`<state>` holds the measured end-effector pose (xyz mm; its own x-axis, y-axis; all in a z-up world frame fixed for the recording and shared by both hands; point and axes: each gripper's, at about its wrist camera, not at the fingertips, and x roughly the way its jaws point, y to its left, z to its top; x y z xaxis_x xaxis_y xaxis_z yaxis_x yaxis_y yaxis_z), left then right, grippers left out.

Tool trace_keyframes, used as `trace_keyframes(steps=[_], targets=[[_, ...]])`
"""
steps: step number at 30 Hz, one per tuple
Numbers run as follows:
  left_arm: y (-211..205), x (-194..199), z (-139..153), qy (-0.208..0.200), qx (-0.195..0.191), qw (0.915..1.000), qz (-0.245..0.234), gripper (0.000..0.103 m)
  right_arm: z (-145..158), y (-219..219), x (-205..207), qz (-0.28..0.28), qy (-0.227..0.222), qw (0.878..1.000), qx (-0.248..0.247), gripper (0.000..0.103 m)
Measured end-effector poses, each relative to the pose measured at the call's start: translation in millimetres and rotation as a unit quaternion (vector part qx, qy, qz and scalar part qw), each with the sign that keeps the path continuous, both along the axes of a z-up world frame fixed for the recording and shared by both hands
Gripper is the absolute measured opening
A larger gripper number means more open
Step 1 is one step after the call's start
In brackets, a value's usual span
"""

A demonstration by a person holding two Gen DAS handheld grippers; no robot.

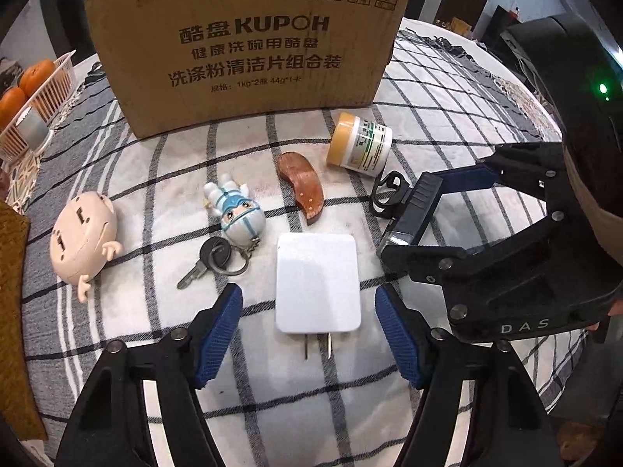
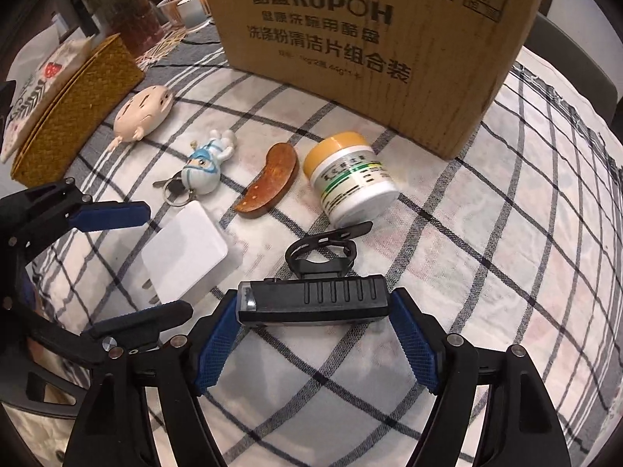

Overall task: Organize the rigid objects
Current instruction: 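Grasp the white charger plug with the left tool while the right tool grasps the black flashlight, then carry the charger and flashlight with both tools over the cardboard box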

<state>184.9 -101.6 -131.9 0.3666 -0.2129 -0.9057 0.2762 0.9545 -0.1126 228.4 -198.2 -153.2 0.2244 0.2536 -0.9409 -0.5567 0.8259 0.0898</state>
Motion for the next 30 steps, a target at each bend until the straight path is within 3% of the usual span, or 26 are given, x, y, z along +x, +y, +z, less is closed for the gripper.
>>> trace_keyframes(steps=[6, 8, 12, 30], targets=[[-3.2, 8.2, -4.3, 0.003, -0.01, 0.9999, 0.003, 0.062, -0.9, -9.6, 6.1, -0.027, -0.003, 1.0, 0.007, 0.074], [-3.2, 10.7, -7.4, 0.007, -0.008, 0.9999, 0.006, 0.053, -1.2, -12.3, 7.5, -0.037, -0.006, 0.999, 0.007, 0.074], [-5.7, 14.9, -12.7, 0.01, -0.009, 0.9999, 0.007, 0.046, -0.5, -16.6, 6.2, -0.052, -0.01, 0.999, 0.004, 0.074], [12.4, -1.1, 11.0, -0.024, -0.02, 0.9988, 0.037, 0.044, 15.5, -21.7, -16.4, -0.105, -0.016, 0.994, 0.005, 0.074]])
